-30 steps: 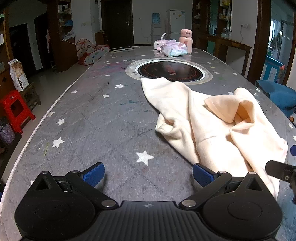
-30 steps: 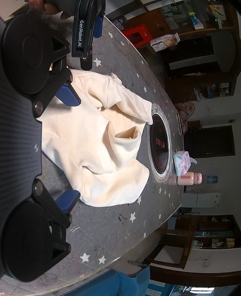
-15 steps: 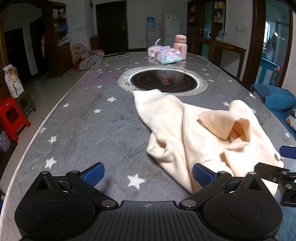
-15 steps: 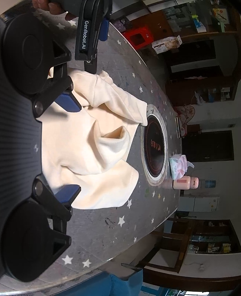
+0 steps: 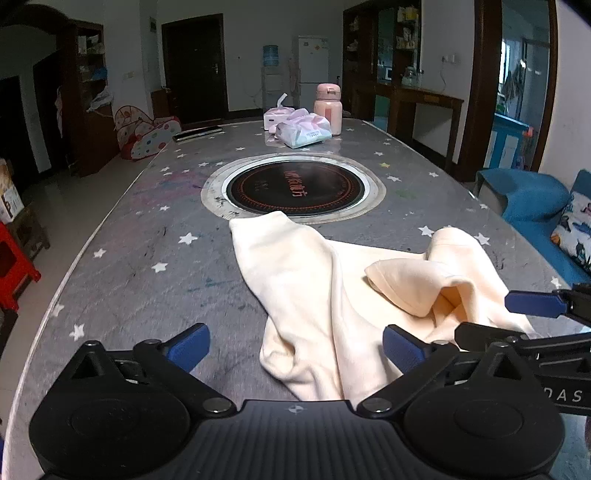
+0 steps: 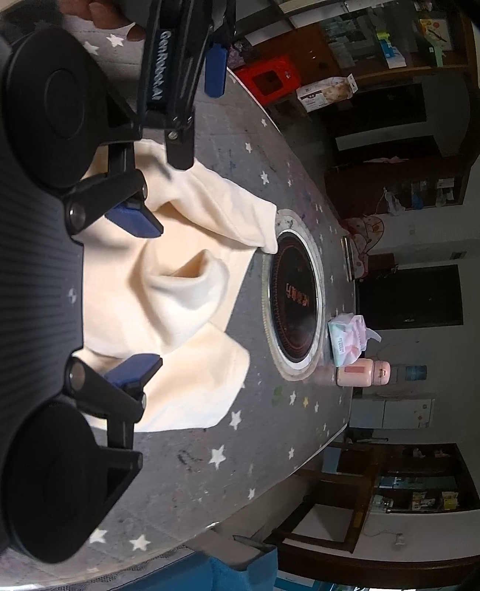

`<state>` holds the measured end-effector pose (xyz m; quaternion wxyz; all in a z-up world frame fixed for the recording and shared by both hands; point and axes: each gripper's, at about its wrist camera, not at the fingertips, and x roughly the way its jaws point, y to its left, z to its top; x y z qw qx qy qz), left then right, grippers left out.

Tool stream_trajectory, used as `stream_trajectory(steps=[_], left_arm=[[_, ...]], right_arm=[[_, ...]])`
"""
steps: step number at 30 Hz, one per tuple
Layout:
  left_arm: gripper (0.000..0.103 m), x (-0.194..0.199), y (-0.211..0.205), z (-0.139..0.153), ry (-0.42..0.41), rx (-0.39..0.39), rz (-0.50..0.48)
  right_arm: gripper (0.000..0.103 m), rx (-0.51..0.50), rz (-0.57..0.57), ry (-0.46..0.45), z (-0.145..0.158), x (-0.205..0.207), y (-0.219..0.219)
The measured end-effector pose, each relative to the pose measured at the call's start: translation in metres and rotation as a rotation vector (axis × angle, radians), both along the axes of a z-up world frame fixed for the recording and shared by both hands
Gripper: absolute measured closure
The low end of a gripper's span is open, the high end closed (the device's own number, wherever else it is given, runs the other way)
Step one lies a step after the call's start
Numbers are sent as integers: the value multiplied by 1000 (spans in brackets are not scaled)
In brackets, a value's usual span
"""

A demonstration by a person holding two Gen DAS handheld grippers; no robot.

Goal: Fold clothes

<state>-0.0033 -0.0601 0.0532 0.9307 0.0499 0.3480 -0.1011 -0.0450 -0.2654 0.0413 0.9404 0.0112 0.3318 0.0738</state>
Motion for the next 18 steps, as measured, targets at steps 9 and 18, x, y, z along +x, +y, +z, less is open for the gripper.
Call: stream_trajectory(steps=[9,18], left_arm=[[46,19,-14,-3,5,15,-71],[73,29,-24,-11,11,33,-144]], right_arm=[[60,13,7,15,-6,21,-1],[95,47,-48,-6,-3,21,-21]])
